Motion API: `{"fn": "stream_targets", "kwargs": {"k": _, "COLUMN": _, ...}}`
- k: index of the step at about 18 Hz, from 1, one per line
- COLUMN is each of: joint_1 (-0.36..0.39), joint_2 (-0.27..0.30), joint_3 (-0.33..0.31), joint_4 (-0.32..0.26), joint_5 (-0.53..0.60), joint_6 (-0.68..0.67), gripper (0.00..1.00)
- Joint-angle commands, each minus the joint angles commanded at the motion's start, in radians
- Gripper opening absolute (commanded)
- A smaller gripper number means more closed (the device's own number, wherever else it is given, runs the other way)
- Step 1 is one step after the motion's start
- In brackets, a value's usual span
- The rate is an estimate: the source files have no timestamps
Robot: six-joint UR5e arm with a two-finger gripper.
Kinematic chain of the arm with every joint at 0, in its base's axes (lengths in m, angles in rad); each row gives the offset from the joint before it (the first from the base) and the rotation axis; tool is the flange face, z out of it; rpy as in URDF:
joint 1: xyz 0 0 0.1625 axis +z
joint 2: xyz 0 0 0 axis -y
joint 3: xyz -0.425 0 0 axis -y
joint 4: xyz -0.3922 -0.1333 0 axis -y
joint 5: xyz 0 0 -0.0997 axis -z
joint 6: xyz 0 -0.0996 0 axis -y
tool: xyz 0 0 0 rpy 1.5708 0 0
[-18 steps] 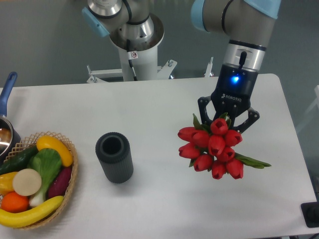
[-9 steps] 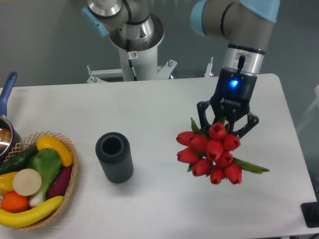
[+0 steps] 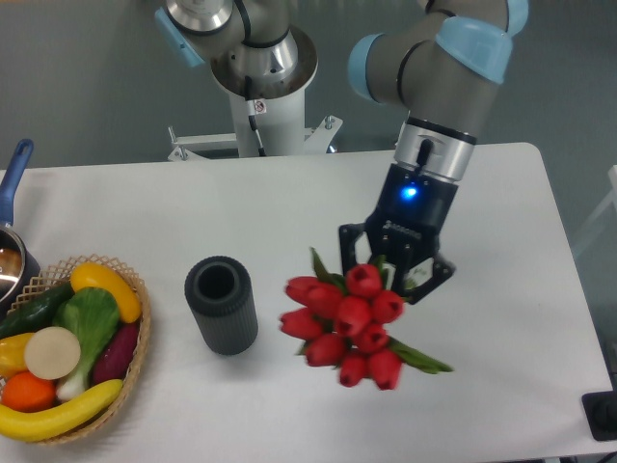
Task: Insert the flowers into the vase
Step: 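Carry the tulips over the dark grey vase, stems pointing down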
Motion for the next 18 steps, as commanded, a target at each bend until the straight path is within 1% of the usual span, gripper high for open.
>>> {"fn": "stream_targets", "kwargs": {"k": 2, "joint_1": -0.006, "joint_2": 0.006, "joint_3": -0.005, "joint_4": 0.000, "joint_5": -0.086, "joint_6": 0.008, "gripper": 0.30}}
{"fn": "stream_targets", "kwargs": {"k": 4, "joint_1": -0.020, "joint_2": 0.014, "joint_3": -0.037, "joint_4": 0.002, "joint_5": -0.158, "joint_6": 0.043, "gripper": 0.30}}
{"fn": "stream_targets", "kwargs": {"k": 5, "joint_1": -0.021, "joint_2": 0.020, "joint_3": -0.064, "joint_4": 0.002, "joint_5": -0.198, "joint_6": 0.076, "gripper": 0.30}}
{"fn": "stream_targets", "kwargs": {"k": 7, "joint_1": -0.025, "joint_2": 0.050, "joint_3": -0.139, "joint_4": 0.002, "joint_5": -0.295, "joint_6": 0.138, "gripper": 0.30}}
{"fn": "stream_targets", "kwargs": {"k": 9, "joint_1": -0.025, "joint_2": 0.081, "joint_3": -0.208, "joint_4": 0.000, "joint_5": -0.367, "joint_6": 0.214, "gripper": 0.30}}
{"fn": "stream_targets", "kwargs": {"k": 10, "joint_1": -0.023, "joint_2": 0.092, "joint_3": -0.227, "joint_4": 0.000, "joint_5": -0.405, "joint_6": 0.232, "gripper": 0.30}}
{"fn": "stream_targets", "kwargs": {"k": 12, "joint_1": -0.026, "joint_2": 0.101, "joint_3": -0.236, "joint_4": 0.000, "joint_5": -0.467, "joint_6": 0.230, "gripper": 0.30}}
{"fn": "stream_targets", "kwargs": {"k": 14, "joint_1": -0.028, "joint_2": 0.107, "joint_3": -0.244, "joint_4": 0.000, "joint_5": -0.485, "joint_6": 0.229, "gripper": 0.30}}
{"fn": "stream_targets", "kwargs": {"k": 16, "joint_1": -0.031, "joint_2": 0.117, "joint_3": -0.250, "joint_4": -0.002, "joint_5": -0.545, "joint_6": 0.230, "gripper": 0.30}}
{"fn": "stream_targets", "kwargs": {"k": 18, "joint_1": -0.032, "joint_2": 0.130, "joint_3": -0.267, "joint_4": -0.002, "joint_5": -0.548, "joint_6": 0.230, "gripper": 0.30}}
